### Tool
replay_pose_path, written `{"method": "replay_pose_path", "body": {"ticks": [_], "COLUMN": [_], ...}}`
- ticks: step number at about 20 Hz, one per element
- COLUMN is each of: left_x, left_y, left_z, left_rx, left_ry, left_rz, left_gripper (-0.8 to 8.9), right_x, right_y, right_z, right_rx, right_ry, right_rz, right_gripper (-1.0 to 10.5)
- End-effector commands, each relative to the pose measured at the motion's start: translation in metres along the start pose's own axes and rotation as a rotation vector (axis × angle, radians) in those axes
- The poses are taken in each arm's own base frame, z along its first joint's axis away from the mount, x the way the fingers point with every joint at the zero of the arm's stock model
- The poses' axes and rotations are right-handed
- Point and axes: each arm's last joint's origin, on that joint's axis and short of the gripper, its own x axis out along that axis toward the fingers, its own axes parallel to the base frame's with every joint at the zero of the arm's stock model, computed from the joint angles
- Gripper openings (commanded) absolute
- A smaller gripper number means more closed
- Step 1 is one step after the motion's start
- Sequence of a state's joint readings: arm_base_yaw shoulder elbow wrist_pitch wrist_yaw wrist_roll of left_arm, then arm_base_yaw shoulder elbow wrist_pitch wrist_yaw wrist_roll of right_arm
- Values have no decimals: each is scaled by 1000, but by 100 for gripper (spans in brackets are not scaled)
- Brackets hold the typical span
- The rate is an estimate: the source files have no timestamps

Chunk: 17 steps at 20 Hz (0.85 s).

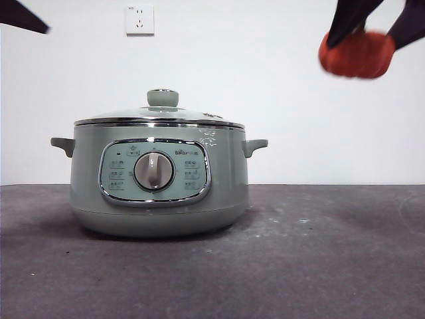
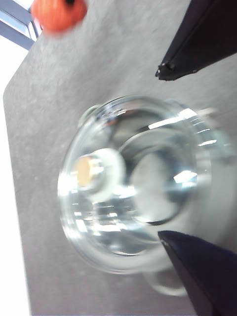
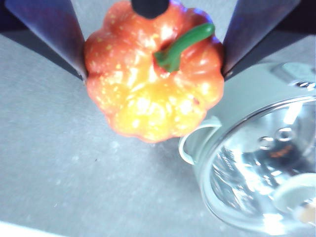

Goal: Pick up the pumpkin,open the lid,put the pumpkin in the pot,close the lid

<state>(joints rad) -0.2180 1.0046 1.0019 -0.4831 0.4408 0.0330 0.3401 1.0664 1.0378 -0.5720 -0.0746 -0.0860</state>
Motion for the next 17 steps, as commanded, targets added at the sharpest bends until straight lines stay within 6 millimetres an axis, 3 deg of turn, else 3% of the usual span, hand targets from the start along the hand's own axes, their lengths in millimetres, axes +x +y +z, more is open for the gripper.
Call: {"method": "replay_pose_path", "body": {"ticks": [1,7,12,17], "left_x": [26,101,136,163], "left_y": [1,2,5,10], "left_z": [18,49,49,36], "left_rx": [20,91,93,82], "left_ry": [5,86,142,199], "left_rz": [-12,-14,-3,0], "left_gripper": [816,816,816,816], "right_x": [-16,-35,-35,-35], "right_y": [2,4,4,4], "right_z": [-1,-6,-7,-7], "right_rx": [9,18,18,18], "right_ry": [-20,-35,-25,-25], "right_rz": [-2,4,4,4], "right_gripper": [-17,-17,-17,-17]}}
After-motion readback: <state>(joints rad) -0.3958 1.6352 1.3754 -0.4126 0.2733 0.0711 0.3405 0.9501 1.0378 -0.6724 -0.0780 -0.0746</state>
